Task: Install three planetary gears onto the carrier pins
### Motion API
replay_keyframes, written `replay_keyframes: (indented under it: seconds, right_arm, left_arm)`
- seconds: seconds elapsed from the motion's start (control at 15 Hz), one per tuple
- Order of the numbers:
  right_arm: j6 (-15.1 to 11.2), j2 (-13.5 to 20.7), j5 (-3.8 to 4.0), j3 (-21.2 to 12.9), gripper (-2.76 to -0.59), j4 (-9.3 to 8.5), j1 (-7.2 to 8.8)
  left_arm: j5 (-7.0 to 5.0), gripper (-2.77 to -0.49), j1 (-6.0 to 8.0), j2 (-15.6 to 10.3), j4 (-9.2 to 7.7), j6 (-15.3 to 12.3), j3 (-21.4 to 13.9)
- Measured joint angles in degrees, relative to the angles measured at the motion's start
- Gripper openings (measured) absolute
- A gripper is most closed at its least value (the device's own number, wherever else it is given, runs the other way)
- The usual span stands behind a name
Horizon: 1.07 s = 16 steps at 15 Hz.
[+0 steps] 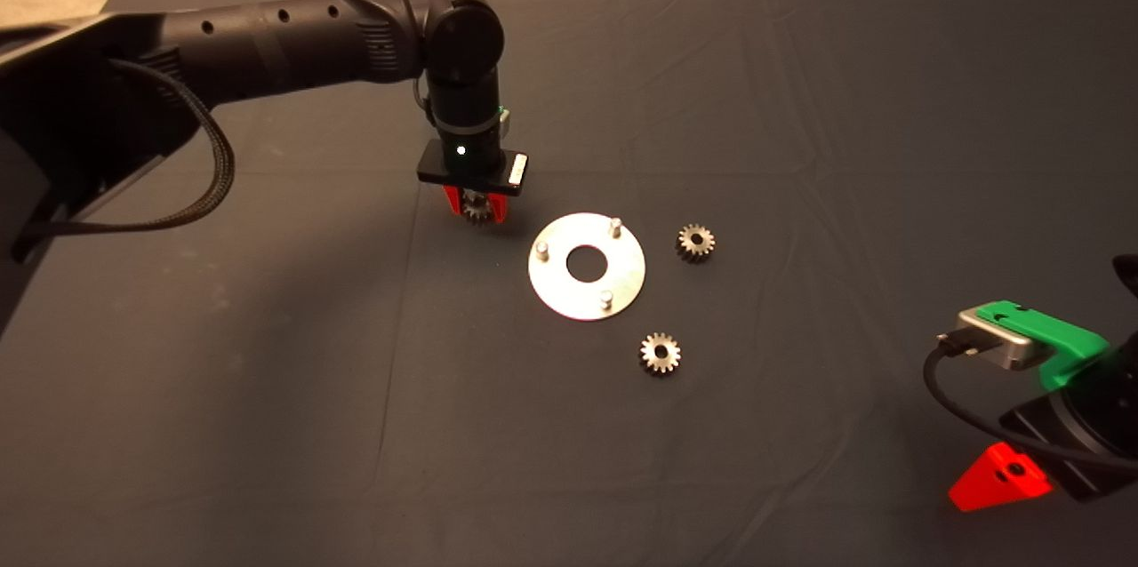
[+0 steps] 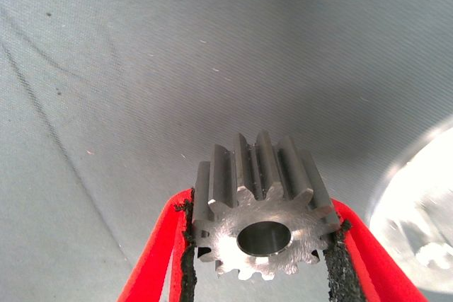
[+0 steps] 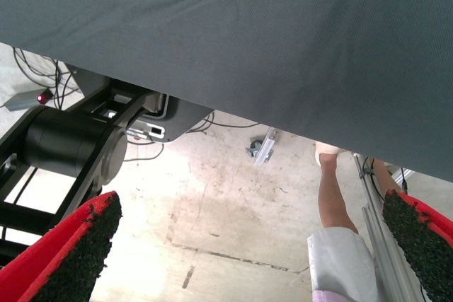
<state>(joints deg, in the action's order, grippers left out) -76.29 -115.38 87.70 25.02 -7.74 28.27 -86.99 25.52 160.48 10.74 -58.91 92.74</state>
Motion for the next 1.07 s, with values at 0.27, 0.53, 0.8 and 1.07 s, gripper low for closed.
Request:
replay_keyframes:
  seconds: [0.27,0.53,0.8,1.07]
  right_arm:
    - [0.00,0.00,0.00,0.00,-0.61,0.00,0.00]
    - [0.00,0.00,0.01,0.00,-0.61,0.00,0.00]
    - [0.00,-0.02,0.00,0.00,-0.61,0.00,0.00]
    - [0.00,0.00,0.04,0.00,-0.61,0.00,0.00]
  left_arm:
    - [-0.03,-2.30,0.13,-0.04,-0.22,-1.77,-3.12]
    - [0.02,-2.30,0.13,-0.13,-0.46,-4.11,-6.67]
    - [-0.08,-2.30,0.13,-0.33,-0.44,-5.36,-8.12]
    - [-0.05,-2.30,0.11,0.49,-0.44,-5.79,-8.53]
